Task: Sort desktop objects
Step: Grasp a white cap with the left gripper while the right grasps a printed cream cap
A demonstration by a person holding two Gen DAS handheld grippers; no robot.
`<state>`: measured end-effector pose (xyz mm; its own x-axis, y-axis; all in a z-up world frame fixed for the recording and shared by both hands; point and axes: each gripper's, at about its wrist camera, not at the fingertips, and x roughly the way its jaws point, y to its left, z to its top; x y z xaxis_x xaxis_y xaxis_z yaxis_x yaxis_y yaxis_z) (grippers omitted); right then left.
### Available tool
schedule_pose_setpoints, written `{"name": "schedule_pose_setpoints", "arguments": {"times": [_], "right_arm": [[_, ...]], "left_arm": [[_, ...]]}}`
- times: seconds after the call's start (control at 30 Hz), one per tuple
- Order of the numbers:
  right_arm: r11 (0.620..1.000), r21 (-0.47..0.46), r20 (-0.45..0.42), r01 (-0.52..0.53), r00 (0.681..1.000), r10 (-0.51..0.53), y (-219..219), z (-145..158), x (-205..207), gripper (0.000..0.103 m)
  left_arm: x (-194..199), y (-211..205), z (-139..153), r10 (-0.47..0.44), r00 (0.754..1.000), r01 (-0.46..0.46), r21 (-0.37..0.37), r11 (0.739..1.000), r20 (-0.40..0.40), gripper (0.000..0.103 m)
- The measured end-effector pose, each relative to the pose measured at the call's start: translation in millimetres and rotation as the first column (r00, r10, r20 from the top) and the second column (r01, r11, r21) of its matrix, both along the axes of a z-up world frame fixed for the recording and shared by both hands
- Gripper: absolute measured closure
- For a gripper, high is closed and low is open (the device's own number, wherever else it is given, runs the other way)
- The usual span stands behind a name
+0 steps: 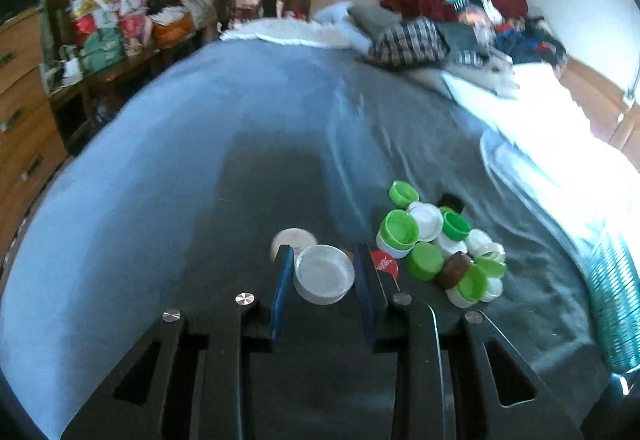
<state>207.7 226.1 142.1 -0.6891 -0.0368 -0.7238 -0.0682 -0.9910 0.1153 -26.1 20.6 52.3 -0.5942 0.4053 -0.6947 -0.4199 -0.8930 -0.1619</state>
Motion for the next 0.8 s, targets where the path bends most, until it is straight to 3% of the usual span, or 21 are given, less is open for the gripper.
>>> {"name": "schedule_pose_setpoints", "arguments": {"times": [0.07, 0.23, 0.43, 0.63, 0.8], "right_arm": [[0.999, -0.007, 0.0, -0.033, 0.999, 0.033, -9, -2, -11, 0.042], [0.98, -0.038, -0.001, -0.195, 0.981, 0.195, -57, -13, -73, 0.042], [0.92, -0.038, 0.013, -0.39, 0.921, 0.39, -134, -34, -181, 0.042], [0.899, -0.007, 0.132, -0.438, 0.891, 0.435, -173, -75, -256, 0.042], [0.914, 0.013, 0.228, -0.407, 0.891, 0.393, -175, -109, -275, 0.048]], "left_arm": [[12, -19, 8, 0.044, 0.999, -0.044, -0.001, 0.999, -0.018, 0.077], [23, -64, 7, 0.142, 0.99, -0.142, 0.021, 0.99, 0.021, 0.077], [26, -94, -3, 0.225, 0.972, -0.229, 0.038, 0.973, 0.072, 0.077], [23, -97, -6, 0.231, 0.969, -0.235, 0.039, 0.971, 0.09, 0.077], [22, -96, -9, 0.226, 0.969, -0.233, 0.055, 0.971, 0.102, 0.077]]}}
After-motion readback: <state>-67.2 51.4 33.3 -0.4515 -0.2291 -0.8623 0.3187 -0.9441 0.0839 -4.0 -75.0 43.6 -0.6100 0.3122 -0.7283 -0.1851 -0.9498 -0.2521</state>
